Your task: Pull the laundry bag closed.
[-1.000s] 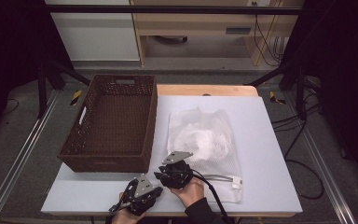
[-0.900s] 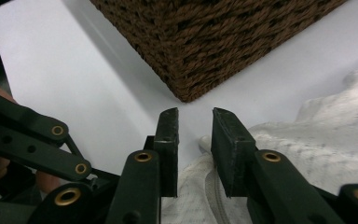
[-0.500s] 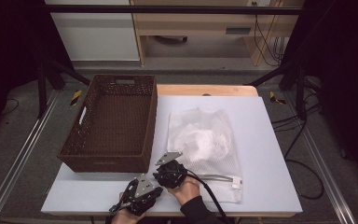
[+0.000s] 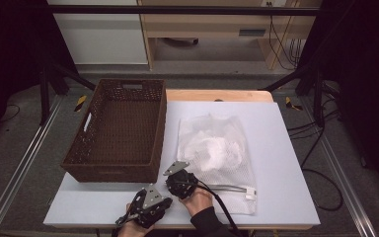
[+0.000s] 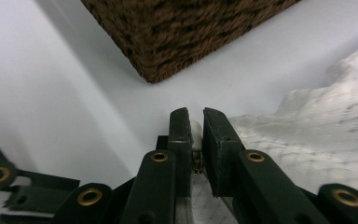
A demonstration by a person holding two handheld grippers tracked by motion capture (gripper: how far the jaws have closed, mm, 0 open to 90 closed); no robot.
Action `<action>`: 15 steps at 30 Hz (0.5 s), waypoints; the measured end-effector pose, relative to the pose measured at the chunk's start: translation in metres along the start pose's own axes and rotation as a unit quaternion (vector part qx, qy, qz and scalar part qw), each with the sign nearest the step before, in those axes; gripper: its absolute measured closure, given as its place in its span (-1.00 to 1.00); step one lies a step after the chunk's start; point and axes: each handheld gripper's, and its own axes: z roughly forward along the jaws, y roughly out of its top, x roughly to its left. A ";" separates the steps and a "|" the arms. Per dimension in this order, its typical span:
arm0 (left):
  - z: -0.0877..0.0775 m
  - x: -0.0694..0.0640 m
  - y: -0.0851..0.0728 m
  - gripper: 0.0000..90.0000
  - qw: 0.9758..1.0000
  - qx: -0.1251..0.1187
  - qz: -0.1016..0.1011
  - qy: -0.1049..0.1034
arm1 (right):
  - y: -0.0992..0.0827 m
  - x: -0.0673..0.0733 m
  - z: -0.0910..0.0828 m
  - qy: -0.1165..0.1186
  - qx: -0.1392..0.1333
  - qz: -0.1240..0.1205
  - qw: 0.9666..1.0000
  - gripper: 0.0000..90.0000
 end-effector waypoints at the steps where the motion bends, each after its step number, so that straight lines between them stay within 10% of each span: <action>1: 0.000 0.000 0.000 0.90 1.000 -0.001 0.000 0.001 | 0.000 -0.001 -0.002 0.001 -0.004 0.004 1.000 0.83; 8: 0.000 0.000 0.000 0.90 1.000 0.000 -0.003 0.000 | -0.001 -0.008 -0.014 0.028 -0.018 0.019 0.999 0.98; 15: 0.000 0.001 0.000 0.90 1.000 0.000 -0.003 -0.001 | -0.001 -0.002 0.003 0.008 -0.005 0.011 1.000 0.59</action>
